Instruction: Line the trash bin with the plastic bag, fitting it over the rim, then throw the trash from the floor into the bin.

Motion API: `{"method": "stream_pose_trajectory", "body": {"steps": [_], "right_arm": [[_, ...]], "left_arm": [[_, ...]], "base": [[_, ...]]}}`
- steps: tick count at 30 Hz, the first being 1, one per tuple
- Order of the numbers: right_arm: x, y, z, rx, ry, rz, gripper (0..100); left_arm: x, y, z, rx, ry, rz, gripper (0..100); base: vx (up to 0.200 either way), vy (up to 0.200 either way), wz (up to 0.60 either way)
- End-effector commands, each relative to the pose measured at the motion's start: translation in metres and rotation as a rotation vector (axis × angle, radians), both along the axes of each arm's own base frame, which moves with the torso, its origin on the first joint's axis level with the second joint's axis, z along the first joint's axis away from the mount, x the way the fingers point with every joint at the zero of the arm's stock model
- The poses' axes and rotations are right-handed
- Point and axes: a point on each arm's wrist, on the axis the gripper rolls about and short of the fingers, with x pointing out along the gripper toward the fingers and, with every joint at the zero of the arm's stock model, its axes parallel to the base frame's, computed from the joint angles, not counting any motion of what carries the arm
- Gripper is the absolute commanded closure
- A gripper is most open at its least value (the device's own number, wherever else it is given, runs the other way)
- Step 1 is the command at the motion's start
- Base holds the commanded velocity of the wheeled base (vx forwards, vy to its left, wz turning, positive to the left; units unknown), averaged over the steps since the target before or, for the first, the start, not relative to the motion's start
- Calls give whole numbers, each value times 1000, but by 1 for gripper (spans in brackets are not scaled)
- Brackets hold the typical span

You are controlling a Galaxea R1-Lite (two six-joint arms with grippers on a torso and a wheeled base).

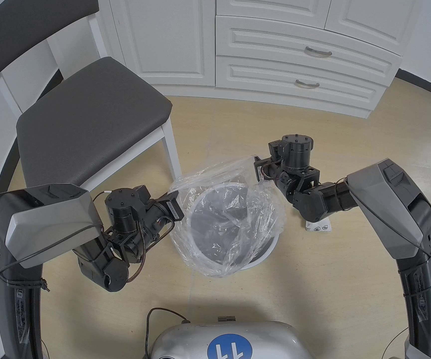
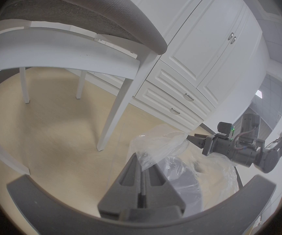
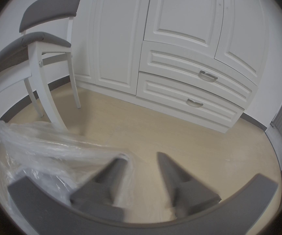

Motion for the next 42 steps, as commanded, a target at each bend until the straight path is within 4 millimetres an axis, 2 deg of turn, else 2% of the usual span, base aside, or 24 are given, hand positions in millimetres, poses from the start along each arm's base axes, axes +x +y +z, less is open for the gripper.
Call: {"method": "stream_pose_trajectory", "body": {"steps": [1,2,3,4,5,7,12,15,19,21,23,24,25,27,28,30,36,42], "right_arm": [[-35,-11,39,-33,72,17,0],[-35,-11,39,-33,72,17,0],[-55,-14,59,-54,118,37,0],[-66,-13,68,-62,136,50,0],[-66,-13,68,-62,136,50,0],[-85,-19,88,-86,190,57,0],[-105,-19,110,-81,214,64,0],[-124,-8,119,-106,232,67,0],[-147,9,111,-223,340,16,0],[-152,15,100,-257,375,6,0],[-161,25,79,-294,422,5,0],[-161,26,78,-295,424,4,0],[-164,34,65,-306,447,-1,0],[-165,36,62,-306,452,-2,0],[-167,50,50,-288,468,0,0],[-168,55,44,-293,474,-3,0],[-168,58,27,-342,495,-34,0],[-169,52,12,-378,536,-47,0]], "left_arm": [[-2,-7,1,4,4,-21,100],[-2,-7,1,4,4,-21,100],[-3,-9,0,8,6,-27,100],[-3,-9,-1,11,8,-27,100],[-3,-9,-1,11,8,-27,100],[-3,-11,-4,30,6,-31,100],[-5,-10,-4,38,5,-33,100],[-6,-10,-3,39,5,-33,100],[-6,-10,-6,77,-2,-34,100],[-7,-10,-8,95,-2,-35,100],[-8,-9,-10,99,3,-35,100],[-8,-9,-10,99,3,-35,100],[-8,-9,-10,99,3,-35,100],[-8,-9,-10,99,3,-35,100],[-8,-8,-10,100,2,-34,100],[-7,-8,-10,99,3,-32,100],[-9,-8,-8,98,0,-34,100],[-9,-7,-6,95,-6,-32,100]], "base": [[0,0,0],[0,0,0],[0,0,0],[0,0,0],[0,0,0],[0,0,0],[0,0,0],[0,0,0],[0,0,0],[0,0,0],[0,0,0],[0,0,0],[0,0,0],[0,0,0],[0,0,0],[0,0,0],[0,0,0],[0,0,0]]}}
